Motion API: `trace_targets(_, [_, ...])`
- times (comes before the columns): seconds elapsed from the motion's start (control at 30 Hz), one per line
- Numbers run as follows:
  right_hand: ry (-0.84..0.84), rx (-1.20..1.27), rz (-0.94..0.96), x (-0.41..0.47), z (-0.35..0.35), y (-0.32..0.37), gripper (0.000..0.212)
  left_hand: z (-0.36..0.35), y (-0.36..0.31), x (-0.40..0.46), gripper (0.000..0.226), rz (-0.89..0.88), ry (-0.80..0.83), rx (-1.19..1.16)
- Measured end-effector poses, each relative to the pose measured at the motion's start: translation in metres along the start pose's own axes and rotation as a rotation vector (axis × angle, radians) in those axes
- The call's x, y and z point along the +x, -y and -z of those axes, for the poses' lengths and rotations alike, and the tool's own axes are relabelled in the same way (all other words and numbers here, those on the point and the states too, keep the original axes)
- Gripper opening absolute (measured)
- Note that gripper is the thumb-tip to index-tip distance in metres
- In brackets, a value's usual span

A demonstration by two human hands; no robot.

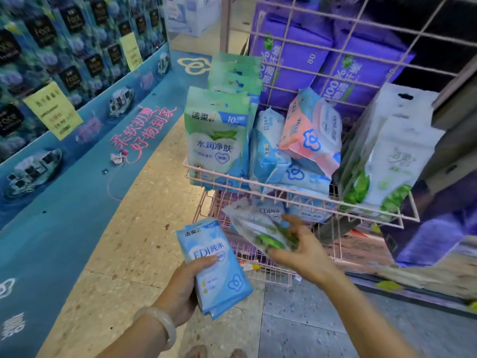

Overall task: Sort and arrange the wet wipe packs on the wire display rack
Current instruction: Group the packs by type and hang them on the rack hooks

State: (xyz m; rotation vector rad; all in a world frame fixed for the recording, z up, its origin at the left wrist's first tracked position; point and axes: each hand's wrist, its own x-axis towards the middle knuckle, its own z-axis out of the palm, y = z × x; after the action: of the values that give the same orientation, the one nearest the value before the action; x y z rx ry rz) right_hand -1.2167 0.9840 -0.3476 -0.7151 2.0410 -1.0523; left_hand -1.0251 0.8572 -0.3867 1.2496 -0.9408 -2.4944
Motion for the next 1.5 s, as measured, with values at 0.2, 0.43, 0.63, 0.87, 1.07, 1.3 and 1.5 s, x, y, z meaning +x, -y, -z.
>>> trace_targets(0.2, [0.014,0.199,0.165,-0.085,0.025,0.003,0.072,-0.043,-0.001,0.001,0.050,0.074,0.174,0.123])
trace_targets(0.43, [-0.512,0.346,0.459,-0.108,0.075,0.056,0.077,-0.103,0.001,-0.006,0.050,0.125,0.429,0.316])
trace_targets(0.63, [-1.040,0.219,0.416,-0.064,0.108,0.089,0.083,-0.125,-0.001,-0.018,0.040,0.143,0.550,0.397])
trace_targets(0.87, [-1.062,-0.410,0.098,-0.031,0.094,0.071,0.098,-0.129,-0.007,-0.018,0.053,0.083,0.531,0.435])
trace_targets(1.07, [-1.137,-0.448,0.087,-0.032,0.093,0.065,0.082,-0.129,-0.005,-0.016,0.054,0.066,0.517,0.435])
trace_targets(1.3, [-1.134,-0.599,-0.065,-0.042,0.090,0.054,0.073,-0.121,-0.005,-0.015,0.047,0.072,0.497,0.421])
trace_targets(1.5, [-0.862,-0.239,0.447,-0.033,0.062,0.120,0.093,-0.102,-0.011,-0.013,0.056,0.080,0.427,0.371])
